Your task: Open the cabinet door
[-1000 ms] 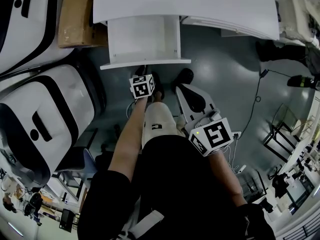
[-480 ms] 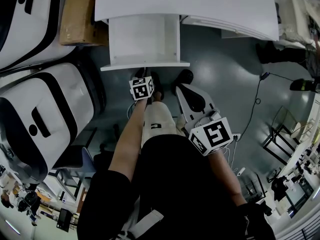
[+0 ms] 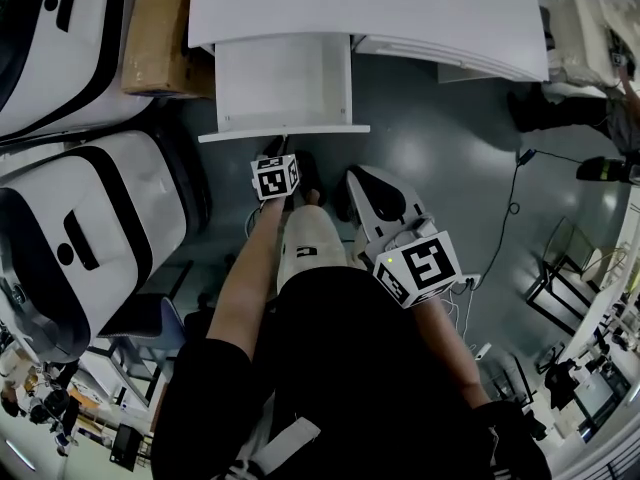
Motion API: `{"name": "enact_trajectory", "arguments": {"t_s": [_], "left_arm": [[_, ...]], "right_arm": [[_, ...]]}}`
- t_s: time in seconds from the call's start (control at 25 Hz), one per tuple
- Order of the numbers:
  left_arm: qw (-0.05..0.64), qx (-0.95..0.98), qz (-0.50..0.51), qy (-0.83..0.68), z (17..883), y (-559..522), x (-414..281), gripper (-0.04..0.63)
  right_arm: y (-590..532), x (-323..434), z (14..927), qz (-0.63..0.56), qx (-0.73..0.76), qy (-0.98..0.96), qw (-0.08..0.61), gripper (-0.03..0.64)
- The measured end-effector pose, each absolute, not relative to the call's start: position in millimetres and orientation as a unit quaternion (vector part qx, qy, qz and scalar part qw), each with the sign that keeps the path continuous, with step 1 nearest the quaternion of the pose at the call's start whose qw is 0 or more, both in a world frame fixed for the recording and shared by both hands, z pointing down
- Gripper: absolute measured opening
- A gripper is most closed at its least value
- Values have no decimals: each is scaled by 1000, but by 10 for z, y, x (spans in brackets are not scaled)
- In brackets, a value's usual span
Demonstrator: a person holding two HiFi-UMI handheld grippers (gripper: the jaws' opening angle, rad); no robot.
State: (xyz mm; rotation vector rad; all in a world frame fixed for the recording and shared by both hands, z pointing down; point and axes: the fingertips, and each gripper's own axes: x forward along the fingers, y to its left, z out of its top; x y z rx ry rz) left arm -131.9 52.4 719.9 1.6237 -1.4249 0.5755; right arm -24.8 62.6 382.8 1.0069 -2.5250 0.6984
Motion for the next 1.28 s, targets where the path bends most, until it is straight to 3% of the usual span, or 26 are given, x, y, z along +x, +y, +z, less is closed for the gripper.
{"name": "enact_trajectory", "arguments": {"t_s": [0.76,1.28], "left_arm": [[409,618,178,-647,6261,1278,-738,57],[315,659,116,-673,5045,1624,-377,31]], "right_arm": [[1082,689,3620,233,285,-917,154,15],[1386,1094,3343,197,283,-932,113,15]]}}
